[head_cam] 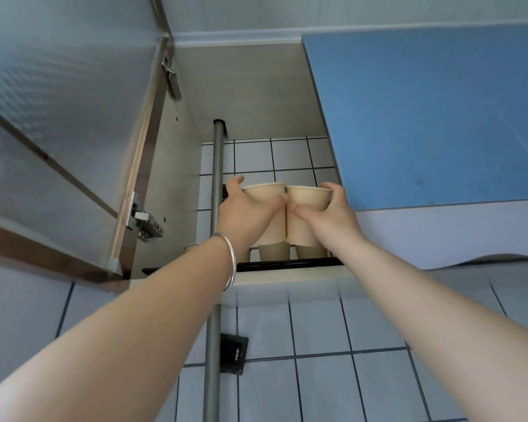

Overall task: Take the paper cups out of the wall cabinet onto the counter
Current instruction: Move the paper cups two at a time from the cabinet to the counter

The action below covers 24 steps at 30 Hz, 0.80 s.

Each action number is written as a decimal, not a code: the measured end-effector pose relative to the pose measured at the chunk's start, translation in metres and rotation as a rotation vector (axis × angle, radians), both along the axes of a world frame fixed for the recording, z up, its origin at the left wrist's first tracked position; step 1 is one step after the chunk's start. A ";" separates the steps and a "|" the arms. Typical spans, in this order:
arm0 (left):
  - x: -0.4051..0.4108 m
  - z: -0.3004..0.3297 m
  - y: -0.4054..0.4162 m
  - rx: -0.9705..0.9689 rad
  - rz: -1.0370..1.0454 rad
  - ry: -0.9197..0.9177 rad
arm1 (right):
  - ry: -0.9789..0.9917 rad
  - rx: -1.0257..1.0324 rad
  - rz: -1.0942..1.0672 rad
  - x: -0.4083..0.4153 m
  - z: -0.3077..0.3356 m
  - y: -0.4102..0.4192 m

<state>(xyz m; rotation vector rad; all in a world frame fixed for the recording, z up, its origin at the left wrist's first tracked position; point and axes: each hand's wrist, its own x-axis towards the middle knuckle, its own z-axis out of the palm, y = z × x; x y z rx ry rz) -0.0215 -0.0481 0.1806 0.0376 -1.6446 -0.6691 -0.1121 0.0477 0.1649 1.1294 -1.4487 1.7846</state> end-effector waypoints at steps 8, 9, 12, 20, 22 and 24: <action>0.052 -0.062 0.032 0.153 -0.060 0.152 | -0.056 -0.061 0.340 0.046 -0.049 0.011; 0.058 -0.074 0.035 0.178 -0.044 0.150 | -0.084 -0.050 0.394 0.051 -0.059 0.011; 0.078 -0.115 0.048 0.262 0.042 0.143 | -0.176 0.026 0.549 0.069 -0.097 0.011; 0.149 -0.235 0.093 0.507 0.344 0.142 | -0.296 0.243 0.840 0.123 -0.216 0.020; 0.175 -0.267 0.109 0.563 0.417 0.143 | -0.344 0.316 0.924 0.147 -0.247 0.026; 0.206 -0.292 0.127 0.607 0.470 0.142 | -0.401 0.413 1.028 0.174 -0.273 0.035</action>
